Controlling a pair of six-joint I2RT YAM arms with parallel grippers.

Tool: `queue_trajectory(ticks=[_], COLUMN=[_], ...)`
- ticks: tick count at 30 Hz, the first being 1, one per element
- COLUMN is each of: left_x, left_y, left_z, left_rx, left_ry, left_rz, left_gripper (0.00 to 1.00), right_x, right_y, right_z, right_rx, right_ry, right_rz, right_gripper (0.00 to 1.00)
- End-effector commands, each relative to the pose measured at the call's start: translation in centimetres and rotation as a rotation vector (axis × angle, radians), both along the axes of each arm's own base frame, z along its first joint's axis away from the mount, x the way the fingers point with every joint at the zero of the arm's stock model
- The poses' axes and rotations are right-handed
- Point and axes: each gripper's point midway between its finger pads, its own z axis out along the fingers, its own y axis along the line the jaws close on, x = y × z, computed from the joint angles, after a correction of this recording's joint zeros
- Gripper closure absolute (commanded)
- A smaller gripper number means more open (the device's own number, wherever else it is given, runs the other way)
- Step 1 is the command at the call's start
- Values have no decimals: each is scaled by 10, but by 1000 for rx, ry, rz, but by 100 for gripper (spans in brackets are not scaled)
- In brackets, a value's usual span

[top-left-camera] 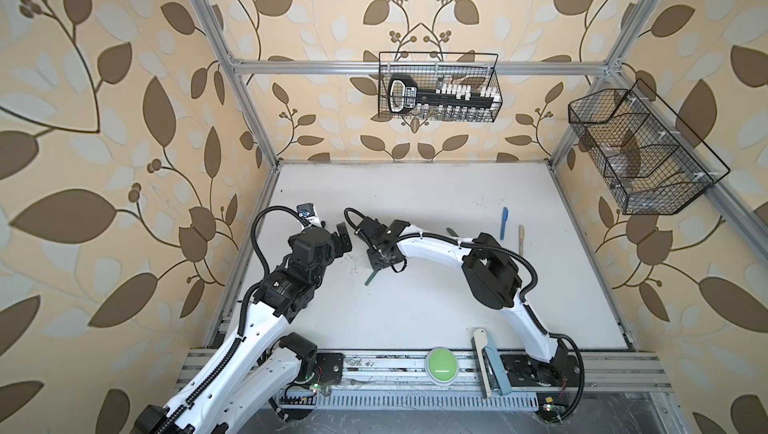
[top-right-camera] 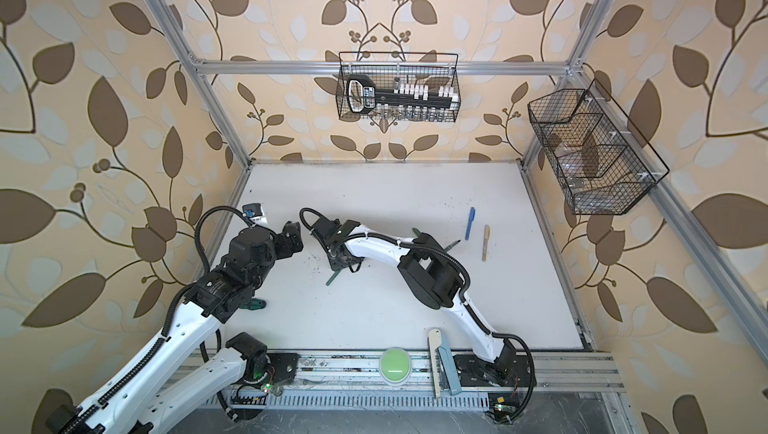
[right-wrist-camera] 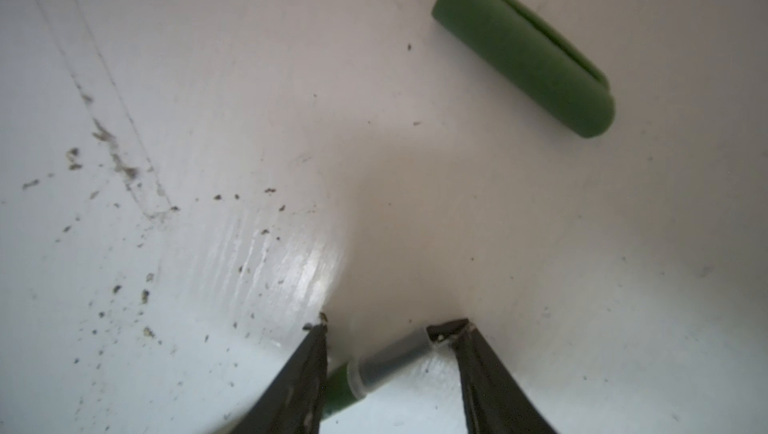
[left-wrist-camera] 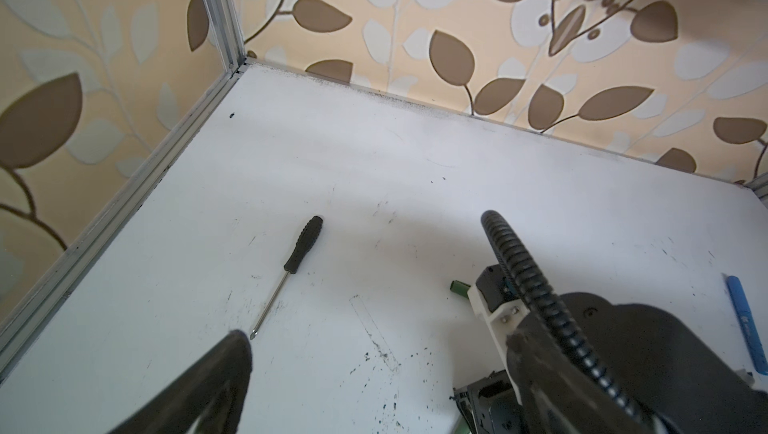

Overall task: Insert the pens into the pen caps
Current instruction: 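Move the right gripper over the green fountain pen and close on its barrel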

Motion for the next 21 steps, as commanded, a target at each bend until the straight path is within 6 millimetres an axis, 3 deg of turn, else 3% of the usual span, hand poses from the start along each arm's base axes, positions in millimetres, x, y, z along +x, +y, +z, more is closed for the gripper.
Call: queue_trajectory(ticks=[1,6,10,14,17,21], left_x=[2,4,5,5,4,2], left_y=[-1,-3,-5,-6,-6,-7], left_z=[20,18,15,15,16,15], left_rx=[-42,-43,-42,-48,-53,-59], left_ry=[-40,-31,-18,-9,-6,3], left_rz=[1,-5,-14,-16,-17,-17], left_gripper=[1,1,1,1,1,1], right_x=[-7,1,11,18,6,-27], right_y=[-20,-29,-35,-44,-52,-66], right_z=[-6,0,16,39,46,41], right_rx=[-39,-29,-34,59,166,177], right_ry=[32,17,-19,-16,50,131], right_rz=[2,46,96,16,-82,-152], right_gripper=[53,59,52,44,43,42])
